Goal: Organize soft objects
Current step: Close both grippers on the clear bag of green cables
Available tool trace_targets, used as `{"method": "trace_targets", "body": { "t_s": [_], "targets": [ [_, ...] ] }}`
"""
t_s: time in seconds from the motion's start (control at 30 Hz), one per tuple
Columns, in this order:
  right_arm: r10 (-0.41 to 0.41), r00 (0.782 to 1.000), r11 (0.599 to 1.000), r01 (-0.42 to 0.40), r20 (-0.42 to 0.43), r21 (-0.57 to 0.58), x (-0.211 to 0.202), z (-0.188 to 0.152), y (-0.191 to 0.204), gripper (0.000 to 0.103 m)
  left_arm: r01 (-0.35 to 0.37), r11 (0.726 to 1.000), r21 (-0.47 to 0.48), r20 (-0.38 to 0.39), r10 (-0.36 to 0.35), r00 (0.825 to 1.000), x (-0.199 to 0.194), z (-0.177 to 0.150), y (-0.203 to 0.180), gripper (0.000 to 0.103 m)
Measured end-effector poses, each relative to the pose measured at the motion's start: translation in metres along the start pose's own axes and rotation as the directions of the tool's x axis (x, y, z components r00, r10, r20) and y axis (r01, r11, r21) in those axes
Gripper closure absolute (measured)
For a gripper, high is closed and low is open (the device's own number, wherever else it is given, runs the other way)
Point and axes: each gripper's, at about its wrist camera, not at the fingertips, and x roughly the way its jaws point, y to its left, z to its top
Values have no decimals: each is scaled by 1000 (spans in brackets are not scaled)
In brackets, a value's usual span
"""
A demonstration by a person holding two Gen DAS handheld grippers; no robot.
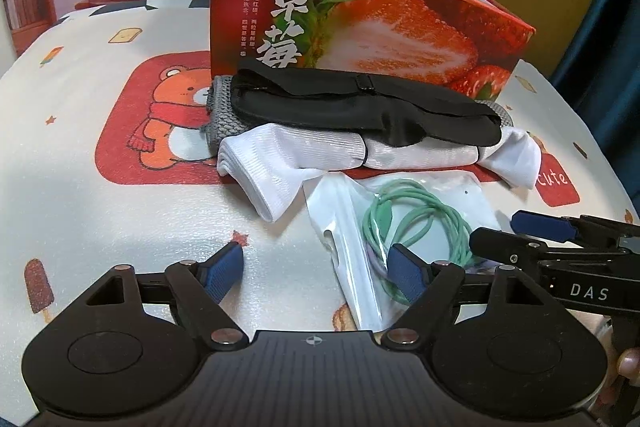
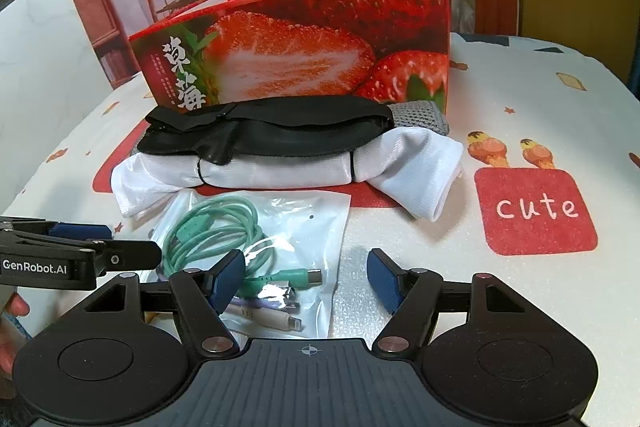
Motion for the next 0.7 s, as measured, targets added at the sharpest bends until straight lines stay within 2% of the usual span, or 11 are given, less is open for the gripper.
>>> {"method": "trace_targets", "body": {
  "t_s": [0.13,0.2,0.27,0.4,0.7],
  "targets": [
    [-1,1000,1000,1,-3,-6,0,-1,1,38,15,1000,12,5,-15,1000,0,0,-1,33],
    [0,1000,1000,0,-3,-9,0,-1,2,38,33,999,22,4,-33,999,-1,0,-3,46],
    [8,1000,1000,-8,-4,-9,0,-1,2,38,53,998,29,2,-53,999,-2,0,-4,53],
    [31,999,999,-31,-10,-14,0,-2,3,36,75,997,23,-1,-75,997,-1,-2,-4,60],
    [69,997,997,-70,-17,-31,1,-2,8,36,101,995,14,-8,-101,995,0,-2,-3,65]
  ]
}}
